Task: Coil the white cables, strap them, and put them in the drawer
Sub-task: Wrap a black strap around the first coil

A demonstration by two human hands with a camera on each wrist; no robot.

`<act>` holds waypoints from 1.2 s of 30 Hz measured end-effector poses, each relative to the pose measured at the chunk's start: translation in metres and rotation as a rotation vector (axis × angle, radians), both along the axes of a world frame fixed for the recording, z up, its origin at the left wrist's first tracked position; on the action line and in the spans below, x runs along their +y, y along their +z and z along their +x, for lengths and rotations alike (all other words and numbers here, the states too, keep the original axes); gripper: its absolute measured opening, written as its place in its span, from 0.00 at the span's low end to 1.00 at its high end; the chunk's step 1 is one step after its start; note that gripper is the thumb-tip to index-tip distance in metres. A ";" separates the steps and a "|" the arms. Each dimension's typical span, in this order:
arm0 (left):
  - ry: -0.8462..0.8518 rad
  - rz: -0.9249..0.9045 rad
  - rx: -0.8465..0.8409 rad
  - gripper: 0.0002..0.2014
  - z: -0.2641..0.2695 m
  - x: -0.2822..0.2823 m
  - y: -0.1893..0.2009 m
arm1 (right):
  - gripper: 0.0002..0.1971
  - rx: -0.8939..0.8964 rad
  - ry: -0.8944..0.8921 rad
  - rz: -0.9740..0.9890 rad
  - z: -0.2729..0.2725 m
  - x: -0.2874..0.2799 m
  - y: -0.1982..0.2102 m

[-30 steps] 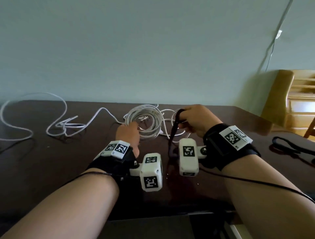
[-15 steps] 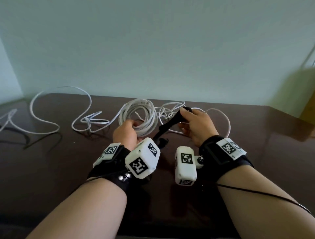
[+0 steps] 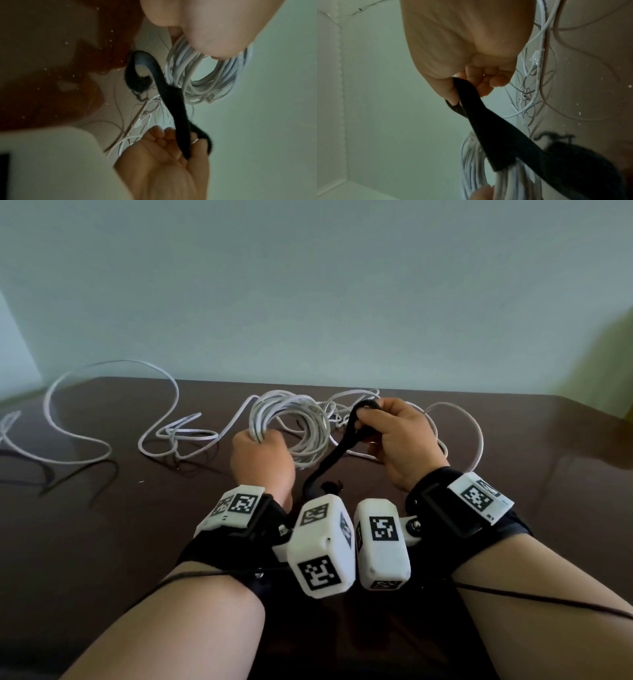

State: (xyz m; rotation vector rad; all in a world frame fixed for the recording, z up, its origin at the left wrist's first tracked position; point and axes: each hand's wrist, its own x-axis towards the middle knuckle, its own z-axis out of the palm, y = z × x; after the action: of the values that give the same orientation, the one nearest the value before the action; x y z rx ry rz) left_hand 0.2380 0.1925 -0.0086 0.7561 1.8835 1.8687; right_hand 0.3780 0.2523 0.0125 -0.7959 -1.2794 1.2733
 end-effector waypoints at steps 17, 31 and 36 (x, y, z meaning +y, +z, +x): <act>-0.227 0.031 0.239 0.09 0.019 -0.004 0.003 | 0.15 -0.442 0.306 0.225 0.002 -0.015 0.000; -0.219 0.131 0.114 0.10 0.018 -0.006 0.006 | 0.06 -0.432 0.281 0.243 -0.005 -0.017 0.000; -0.133 0.085 0.241 0.11 0.013 -0.006 0.007 | 0.07 -0.360 0.358 0.162 -0.004 -0.018 0.001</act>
State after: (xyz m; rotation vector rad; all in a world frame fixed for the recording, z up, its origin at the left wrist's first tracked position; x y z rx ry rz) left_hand 0.2512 0.1867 -0.0016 1.1519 1.8489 1.8529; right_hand 0.3739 0.2343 0.0139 -0.7202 -1.8556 1.3203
